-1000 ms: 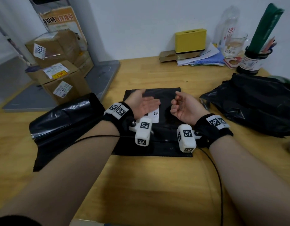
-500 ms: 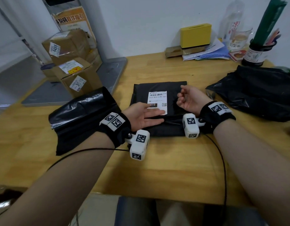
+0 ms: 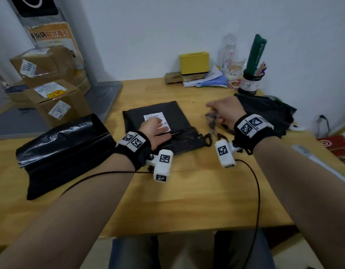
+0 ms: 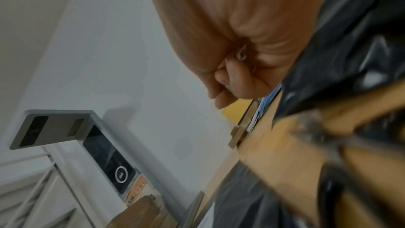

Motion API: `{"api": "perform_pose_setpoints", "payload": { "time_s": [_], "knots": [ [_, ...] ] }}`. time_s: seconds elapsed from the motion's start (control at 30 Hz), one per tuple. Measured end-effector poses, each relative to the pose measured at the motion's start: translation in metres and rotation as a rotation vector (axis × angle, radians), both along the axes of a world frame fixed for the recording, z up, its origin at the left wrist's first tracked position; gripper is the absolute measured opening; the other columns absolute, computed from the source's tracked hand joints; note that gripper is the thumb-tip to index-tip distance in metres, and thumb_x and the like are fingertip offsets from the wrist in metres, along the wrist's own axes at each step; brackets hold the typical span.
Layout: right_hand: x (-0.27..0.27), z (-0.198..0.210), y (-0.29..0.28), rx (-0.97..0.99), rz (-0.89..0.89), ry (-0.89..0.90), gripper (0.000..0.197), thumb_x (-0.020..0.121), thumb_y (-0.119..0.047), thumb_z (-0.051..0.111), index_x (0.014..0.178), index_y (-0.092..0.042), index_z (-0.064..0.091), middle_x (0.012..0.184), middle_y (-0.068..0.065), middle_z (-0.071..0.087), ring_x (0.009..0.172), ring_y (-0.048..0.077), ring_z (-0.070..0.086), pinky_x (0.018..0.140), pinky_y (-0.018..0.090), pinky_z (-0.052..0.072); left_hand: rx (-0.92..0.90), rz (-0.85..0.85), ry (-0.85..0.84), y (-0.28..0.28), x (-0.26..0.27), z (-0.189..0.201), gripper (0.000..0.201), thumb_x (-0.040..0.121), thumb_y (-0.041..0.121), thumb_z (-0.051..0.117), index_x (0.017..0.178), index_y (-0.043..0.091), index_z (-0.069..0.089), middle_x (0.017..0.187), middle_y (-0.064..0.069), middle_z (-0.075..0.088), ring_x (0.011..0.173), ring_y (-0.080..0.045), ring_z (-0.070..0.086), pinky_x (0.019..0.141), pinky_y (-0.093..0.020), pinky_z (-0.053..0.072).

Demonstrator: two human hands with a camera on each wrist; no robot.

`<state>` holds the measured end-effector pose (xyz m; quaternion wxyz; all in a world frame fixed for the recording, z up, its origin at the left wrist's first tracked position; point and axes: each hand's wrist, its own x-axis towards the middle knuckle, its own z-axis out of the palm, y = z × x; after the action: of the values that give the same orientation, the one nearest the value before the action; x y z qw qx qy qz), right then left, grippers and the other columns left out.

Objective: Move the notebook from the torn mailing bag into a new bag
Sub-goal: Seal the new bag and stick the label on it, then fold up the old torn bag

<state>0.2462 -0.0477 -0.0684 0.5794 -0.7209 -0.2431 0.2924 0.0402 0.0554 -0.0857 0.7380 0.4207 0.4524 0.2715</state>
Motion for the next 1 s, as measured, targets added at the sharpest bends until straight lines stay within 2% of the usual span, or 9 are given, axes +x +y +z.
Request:
{"api": "perform_pose_setpoints", "payload": {
  "time_s": [0.1,0.17,0.23,0.33,0.5,0.6,0.73,0.87,1.0],
  "knots": [
    [0.035,0.014,-0.015,-0.014,-0.16,-0.063,0.018,0.101,-0.011,0.052,0.099,0.0,0.067,0.09,0.02,0.066,0.06,0.021,0.056,0.057,0.032,0.049,-0.001,-0.061,-0.008,-0.01,0.027,0.013,0.021,0.101,0.018,0.051,0.118,0.006,0.053,0.101,-0.011,0.06,0.091,-0.028,0.061,0.094,-0.044,0.055],
    [0.061,0.015,-0.022,-0.112,-0.179,-0.199,0.027,0.099,-0.018,0.049,0.108,0.0,0.067,0.11,0.026,0.068,0.085,0.032,0.066,0.079,0.04,0.054,0.019,-0.109,0.018,-0.018,0.045,0.019,0.016,0.1,0.019,0.051,0.111,0.007,0.055,0.101,-0.011,0.063,0.093,-0.031,0.061,0.087,-0.042,0.056],
    [0.084,0.009,-0.024,-0.317,-0.176,-0.34,0.045,0.09,-0.031,0.049,0.12,-0.003,0.066,0.126,0.026,0.064,0.116,0.042,0.06,0.1,0.045,0.049,0.021,-0.153,0.036,-0.024,0.06,0.018,0.015,0.1,0.018,0.051,0.108,0.007,0.057,0.102,-0.011,0.066,0.094,-0.032,0.061,0.081,-0.041,0.056],
    [0.094,0.004,-0.027,-0.562,-0.156,-0.469,0.058,0.082,-0.038,0.059,0.132,-0.008,0.056,0.133,0.019,0.058,0.131,0.045,0.047,0.109,0.047,0.04,-0.003,-0.215,0.051,-0.033,0.075,0.014,0.017,0.1,0.019,0.05,0.111,0.009,0.057,0.105,-0.01,0.068,0.095,-0.031,0.063,0.081,-0.04,0.055],
    [0.092,-0.005,-0.03,-0.727,0.046,-0.381,0.05,0.093,-0.019,0.073,0.132,0.005,0.055,0.129,0.023,0.058,0.12,0.041,0.057,0.104,0.05,0.051,-0.011,-0.287,0.077,-0.042,0.087,0.006,0.023,0.1,0.017,0.05,0.12,0.009,0.058,0.104,-0.008,0.071,0.093,-0.03,0.066,0.078,-0.037,0.054],
    [0.092,-0.017,-0.031,-0.784,0.1,-0.386,0.043,0.086,-0.019,0.081,0.116,0.007,0.065,0.109,0.019,0.071,0.106,0.036,0.066,0.098,0.05,0.056,-0.016,-0.325,0.079,-0.043,0.088,0.004,0.026,0.099,0.016,0.052,0.124,0.01,0.057,0.103,-0.006,0.071,0.093,-0.029,0.066,0.081,-0.036,0.054],
    [0.092,-0.025,-0.031,-0.836,0.104,-0.459,0.05,0.075,-0.024,0.09,0.108,0.005,0.066,0.107,0.02,0.071,0.104,0.038,0.068,0.093,0.048,0.058,-0.026,-0.353,0.081,-0.042,0.086,0.004,0.021,0.099,0.016,0.051,0.118,0.013,0.059,0.103,-0.003,0.071,0.094,-0.027,0.066,0.076,-0.034,0.054],
    [0.09,-0.026,-0.031,-0.842,0.072,-0.518,0.045,0.07,-0.027,0.094,0.079,-0.001,0.059,0.081,0.015,0.066,0.084,0.033,0.065,0.08,0.042,0.057,-0.024,-0.362,0.083,-0.043,0.085,0.003,0.015,0.1,0.016,0.049,0.11,0.015,0.06,0.102,-0.003,0.07,0.093,-0.026,0.066,0.076,-0.033,0.052],
    [0.095,-0.03,-0.033,-0.795,0.01,-0.423,0.034,0.072,-0.017,0.092,0.086,0.006,0.07,0.088,0.019,0.076,0.083,0.033,0.073,0.088,0.048,0.061,-0.017,-0.37,0.081,-0.046,0.084,0.003,0.012,0.1,0.017,0.049,0.106,0.016,0.06,0.102,-0.002,0.069,0.09,-0.024,0.066,0.071,-0.032,0.052]
  ]
}}
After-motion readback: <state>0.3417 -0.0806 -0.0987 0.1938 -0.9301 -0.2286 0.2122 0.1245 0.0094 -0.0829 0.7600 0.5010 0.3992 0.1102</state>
